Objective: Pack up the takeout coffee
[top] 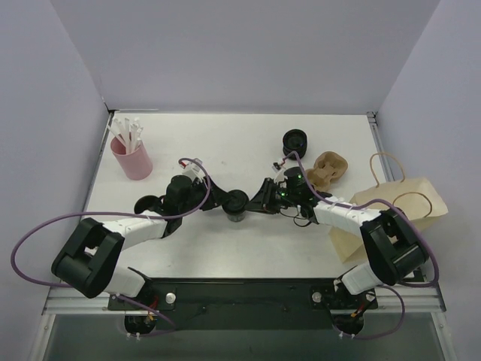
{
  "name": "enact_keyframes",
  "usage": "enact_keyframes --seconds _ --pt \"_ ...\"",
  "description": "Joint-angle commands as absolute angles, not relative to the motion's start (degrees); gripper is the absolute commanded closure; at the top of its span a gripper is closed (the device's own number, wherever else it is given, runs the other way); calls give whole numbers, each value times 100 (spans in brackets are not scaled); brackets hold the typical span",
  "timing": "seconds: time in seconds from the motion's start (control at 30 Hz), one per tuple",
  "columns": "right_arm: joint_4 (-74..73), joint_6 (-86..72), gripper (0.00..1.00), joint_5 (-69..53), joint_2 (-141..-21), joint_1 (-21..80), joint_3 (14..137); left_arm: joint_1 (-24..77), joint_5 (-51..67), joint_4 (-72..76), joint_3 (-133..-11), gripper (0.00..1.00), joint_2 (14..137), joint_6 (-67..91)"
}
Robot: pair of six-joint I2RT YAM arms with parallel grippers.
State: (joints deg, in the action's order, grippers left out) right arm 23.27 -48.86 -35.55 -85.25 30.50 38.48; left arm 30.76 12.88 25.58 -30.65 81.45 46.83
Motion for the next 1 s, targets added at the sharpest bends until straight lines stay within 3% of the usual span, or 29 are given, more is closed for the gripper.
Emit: enact_keyframes --seconds 0.0,0.23,0.5,0.97 --pt "2618 -4790 85 -3111 -8965 2997 3454 3146 1019 879 -2523 53 8771 4386" --pt "2654 -4816 84 -3093 -9044 2979 3357 3146 1002 888 -2522 53 8851 4342" --pt "2356 -4852 70 -3506 -8350 2839 3823 3146 862 747 -2523 54 8868 4271" --pt "2233 -4781 69 -4052 -8437 2619 4263 3146 853 712 -2522 54 8815 4289"
